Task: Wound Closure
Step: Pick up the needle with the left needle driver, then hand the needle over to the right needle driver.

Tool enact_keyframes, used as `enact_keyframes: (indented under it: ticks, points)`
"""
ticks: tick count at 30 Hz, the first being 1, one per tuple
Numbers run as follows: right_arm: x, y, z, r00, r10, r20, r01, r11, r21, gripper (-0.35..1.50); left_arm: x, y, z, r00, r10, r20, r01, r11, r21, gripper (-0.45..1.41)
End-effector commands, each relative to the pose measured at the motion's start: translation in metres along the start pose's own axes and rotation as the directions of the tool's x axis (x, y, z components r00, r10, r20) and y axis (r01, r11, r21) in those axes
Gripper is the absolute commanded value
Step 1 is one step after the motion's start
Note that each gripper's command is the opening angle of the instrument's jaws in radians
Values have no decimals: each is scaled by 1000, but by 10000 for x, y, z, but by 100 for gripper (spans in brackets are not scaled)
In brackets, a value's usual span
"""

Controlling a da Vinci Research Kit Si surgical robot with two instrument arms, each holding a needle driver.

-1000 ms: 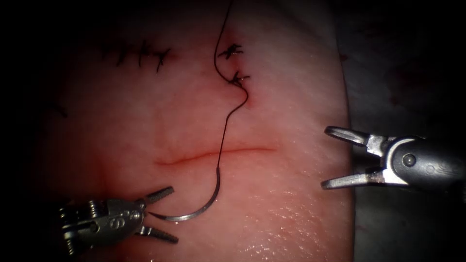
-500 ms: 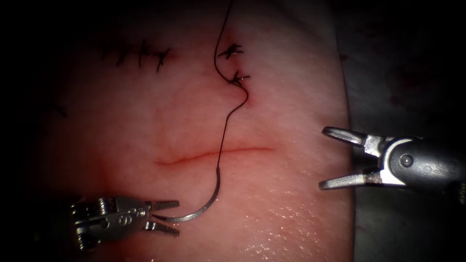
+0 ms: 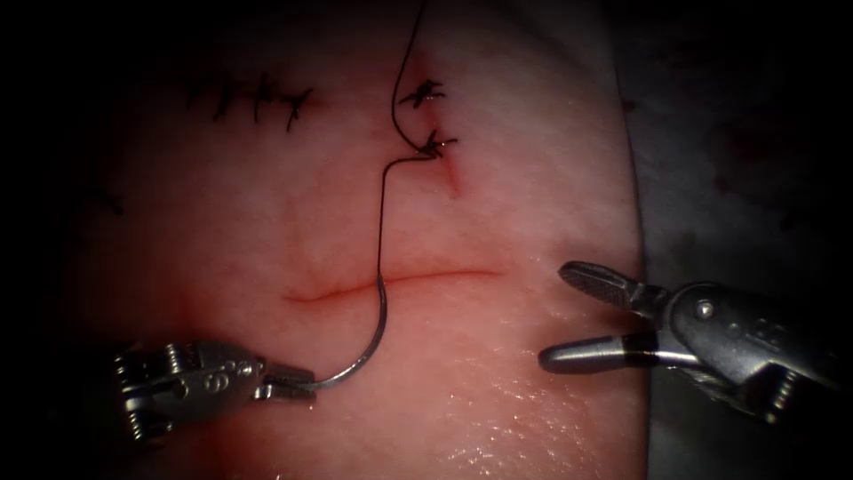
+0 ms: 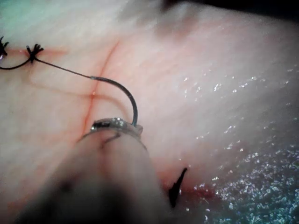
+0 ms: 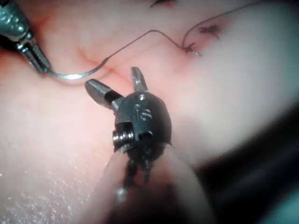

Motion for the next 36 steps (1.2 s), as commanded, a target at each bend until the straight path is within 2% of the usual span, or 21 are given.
enact_keyframes:
  ticks: [1,3,7,9,10,13,16,31,34,36]
  points:
    - [2,-2,16,998,62,-16,-62,998,0,67,11,-2,1,999,33,-36,-32,999,32,-45]
    - [2,-3,22,985,171,-37,-171,985,-4,72,25,-2,-9,992,101,-71,-94,991,99,-45]
    - [5,-4,33,956,281,-84,-283,959,-4,98,45,-1,-18,972,214,-97,-190,960,206,-45]
    - [6,-4,39,940,324,-106,-326,945,-3,111,52,1,-20,955,281,-97,-248,933,260,-45]
    - [7,-5,45,921,370,-122,-373,928,-1,121,58,8,-20,932,353,-85,-311,897,315,-45]
    - [8,-9,56,900,414,-133,-418,908,-2,126,65,20,-16,913,406,-46,-367,864,345,-45]
    - [10,-10,63,891,427,-152,-433,902,-2,130,69,25,-15,909,416,-32,-380,856,350,-45]
    - [6,-10,84,874,449,-184,-459,889,-10,130,79,40,-23,897,441,-30,-404,846,348,-45]
    - [6,-12,89,874,448,-187,-458,889,-13,124,80,40,-23,893,450,-26,-413,840,351,-45]
    - [6,-12,89,873,448,-191,-459,888,-13,69,80,40,-23,892,451,-29,-413,841,350,-45]
